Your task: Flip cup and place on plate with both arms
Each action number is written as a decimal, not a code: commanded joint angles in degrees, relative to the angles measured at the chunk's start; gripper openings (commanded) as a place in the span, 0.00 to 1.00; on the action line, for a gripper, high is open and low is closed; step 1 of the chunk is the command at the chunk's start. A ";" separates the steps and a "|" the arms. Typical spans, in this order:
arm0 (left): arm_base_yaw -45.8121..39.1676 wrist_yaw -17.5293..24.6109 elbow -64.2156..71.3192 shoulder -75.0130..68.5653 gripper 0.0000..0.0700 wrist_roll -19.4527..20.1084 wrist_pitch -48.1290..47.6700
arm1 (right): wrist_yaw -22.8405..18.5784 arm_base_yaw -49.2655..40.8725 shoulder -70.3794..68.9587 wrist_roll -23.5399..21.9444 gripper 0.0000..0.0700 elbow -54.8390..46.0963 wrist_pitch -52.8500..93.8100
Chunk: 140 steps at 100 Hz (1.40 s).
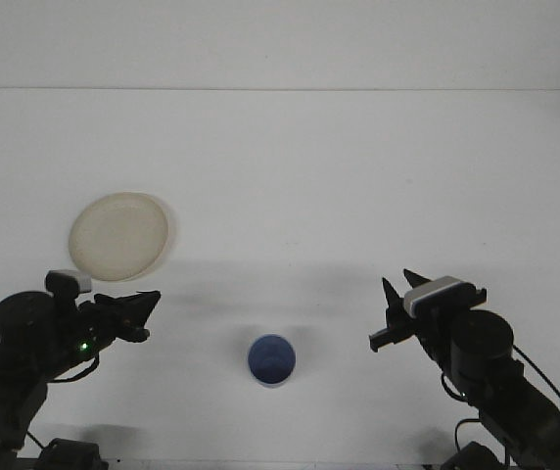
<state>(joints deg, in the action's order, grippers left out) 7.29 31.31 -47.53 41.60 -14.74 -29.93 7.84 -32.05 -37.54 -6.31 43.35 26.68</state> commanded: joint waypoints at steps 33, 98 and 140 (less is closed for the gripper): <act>16.48 0.66 -12.15 21.18 0.67 12.52 -13.49 | 1.29 0.96 11.41 -4.20 0.35 -9.31 2.16; 34.80 -9.99 -13.18 39.34 0.67 7.93 -2.05 | 1.22 0.96 11.61 -4.20 0.35 -9.31 2.12; 38.49 -14.67 -13.18 44.37 0.02 7.87 -0.20 | 1.25 0.96 11.61 -4.20 0.35 -9.31 2.12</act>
<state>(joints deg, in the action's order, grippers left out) 44.97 16.86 -59.64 84.79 -6.83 -30.13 9.02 -30.79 -25.89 -9.91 33.67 29.30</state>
